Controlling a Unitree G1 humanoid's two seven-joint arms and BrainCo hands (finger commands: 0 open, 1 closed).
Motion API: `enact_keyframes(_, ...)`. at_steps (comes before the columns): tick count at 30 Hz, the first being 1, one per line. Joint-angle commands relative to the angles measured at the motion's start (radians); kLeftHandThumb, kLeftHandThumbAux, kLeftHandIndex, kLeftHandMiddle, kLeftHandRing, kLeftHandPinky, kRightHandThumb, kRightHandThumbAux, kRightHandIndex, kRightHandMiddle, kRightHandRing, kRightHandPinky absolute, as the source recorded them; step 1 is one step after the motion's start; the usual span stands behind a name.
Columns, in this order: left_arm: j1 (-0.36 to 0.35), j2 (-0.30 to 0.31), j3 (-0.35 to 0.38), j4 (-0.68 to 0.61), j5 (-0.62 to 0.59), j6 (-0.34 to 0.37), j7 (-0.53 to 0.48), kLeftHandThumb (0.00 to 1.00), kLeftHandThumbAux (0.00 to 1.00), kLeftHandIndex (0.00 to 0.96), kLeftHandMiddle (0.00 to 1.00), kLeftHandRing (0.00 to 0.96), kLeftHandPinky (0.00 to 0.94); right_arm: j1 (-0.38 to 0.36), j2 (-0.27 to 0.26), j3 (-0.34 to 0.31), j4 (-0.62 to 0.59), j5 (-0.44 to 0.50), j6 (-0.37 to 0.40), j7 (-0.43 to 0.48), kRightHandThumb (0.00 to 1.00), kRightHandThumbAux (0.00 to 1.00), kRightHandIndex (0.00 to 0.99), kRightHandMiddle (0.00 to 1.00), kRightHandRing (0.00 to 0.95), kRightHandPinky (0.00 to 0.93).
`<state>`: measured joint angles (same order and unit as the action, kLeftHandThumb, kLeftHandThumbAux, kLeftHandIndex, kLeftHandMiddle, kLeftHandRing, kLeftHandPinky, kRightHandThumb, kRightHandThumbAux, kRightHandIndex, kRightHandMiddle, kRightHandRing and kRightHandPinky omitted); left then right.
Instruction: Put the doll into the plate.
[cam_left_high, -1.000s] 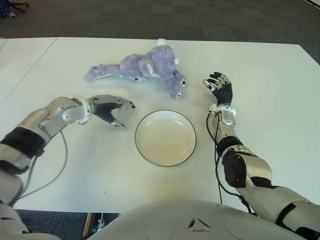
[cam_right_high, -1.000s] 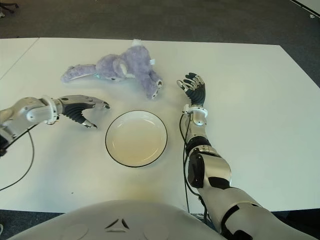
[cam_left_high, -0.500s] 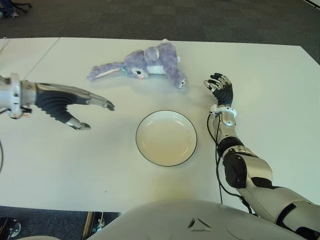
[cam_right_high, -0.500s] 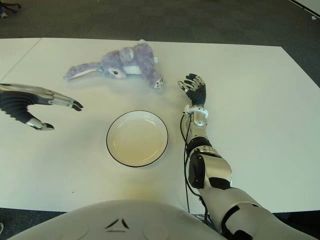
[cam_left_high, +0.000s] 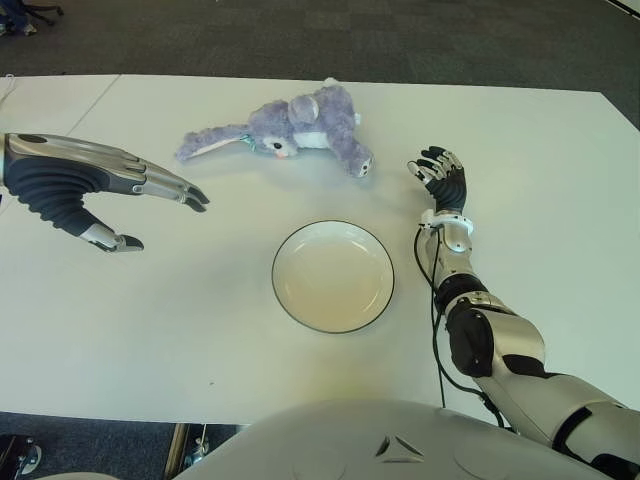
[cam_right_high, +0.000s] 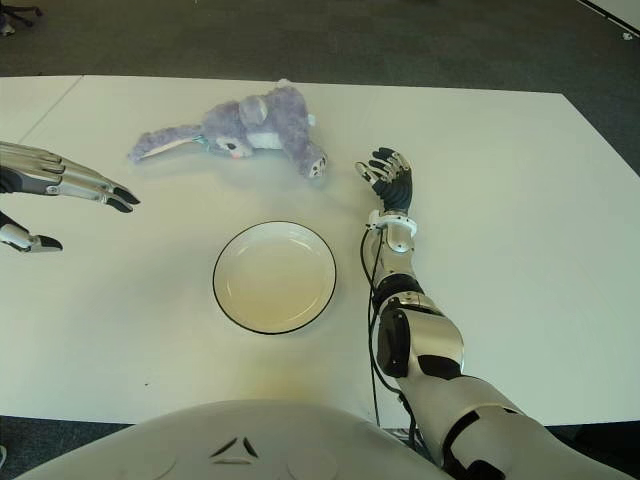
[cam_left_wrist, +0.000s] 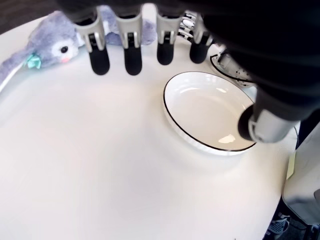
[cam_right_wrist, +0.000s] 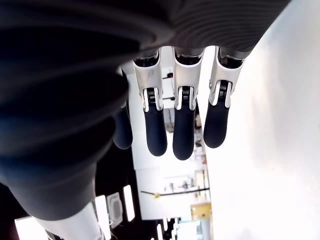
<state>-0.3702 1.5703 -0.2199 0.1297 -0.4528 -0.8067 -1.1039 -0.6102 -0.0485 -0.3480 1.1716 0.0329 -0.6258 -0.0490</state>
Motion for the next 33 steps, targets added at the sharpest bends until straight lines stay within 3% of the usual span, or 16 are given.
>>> enact_keyframes(1,0.042,-0.063,0.051,0.023,-0.022,0.004,-0.103,0.368,0.479,0.000,0.000,0.107,0.131,0.286,0.052,-0.016,0.162,0.015,0.053,-0.012,0.130,0.847,0.277,0.305,0.307,0.309)
enact_keyframes(17,0.022,-0.129,0.096,0.026,0.001,0.041,-0.169,0.368,0.479,0.000,0.000,0.107,0.131,0.278,0.048,-0.017,0.163,0.016,0.062,-0.012,0.130,0.847,0.277,0.305,0.307,0.309)
enact_keyframes(18,-0.144,-0.379,0.034,0.205,0.313,0.154,0.304,0.368,0.479,0.000,0.000,0.107,0.131,0.278,0.047,-0.016,0.164,0.014,0.064,-0.011,0.130,0.847,0.277,0.305,0.307,0.309)
enact_keyframes(19,-0.285,-0.578,-0.028,0.359,0.553,0.242,0.657,0.287,0.310,0.000,0.000,0.026,0.040,0.277,0.046,-0.014,0.164,0.013,0.065,-0.010,0.133,0.849,0.285,0.310,0.313,0.315)
enact_keyframes(20,-0.382,-0.712,-0.070,0.465,0.716,0.300,0.895,0.275,0.281,0.000,0.000,0.013,0.022,0.277,0.046,-0.013,0.165,0.012,0.066,-0.009,0.134,0.848,0.286,0.311,0.314,0.316)
enact_keyframes(21,-0.468,-0.806,-0.125,0.564,0.812,0.336,1.014,0.265,0.259,0.000,0.000,0.003,0.008,0.277,0.045,-0.013,0.165,0.011,0.068,-0.008,0.137,0.848,0.287,0.312,0.315,0.317)
enact_keyframes(23,-0.563,-0.877,-0.207,0.692,0.848,0.358,1.040,0.295,0.254,0.000,0.000,0.000,0.000,0.276,0.046,-0.013,0.165,0.013,0.068,-0.007,0.139,0.847,0.288,0.312,0.314,0.313)
enact_keyframes(25,-0.603,-0.915,-0.248,0.754,0.873,0.368,1.065,0.314,0.255,0.000,0.000,0.000,0.000,0.276,0.047,-0.013,0.165,0.015,0.068,-0.007,0.142,0.847,0.291,0.312,0.313,0.314)
enact_keyframes(29,-0.632,-0.973,-0.318,0.831,0.935,0.359,1.114,0.378,0.250,0.000,0.000,0.000,0.000,0.276,0.048,-0.017,0.165,0.022,0.064,-0.004,0.180,0.841,0.303,0.310,0.316,0.329)
enact_keyframes(33,-0.645,-0.988,-0.340,0.872,0.960,0.339,1.146,0.398,0.248,0.000,0.000,0.000,0.000,0.275,0.049,-0.019,0.165,0.027,0.064,0.002,0.188,0.837,0.306,0.311,0.317,0.333)
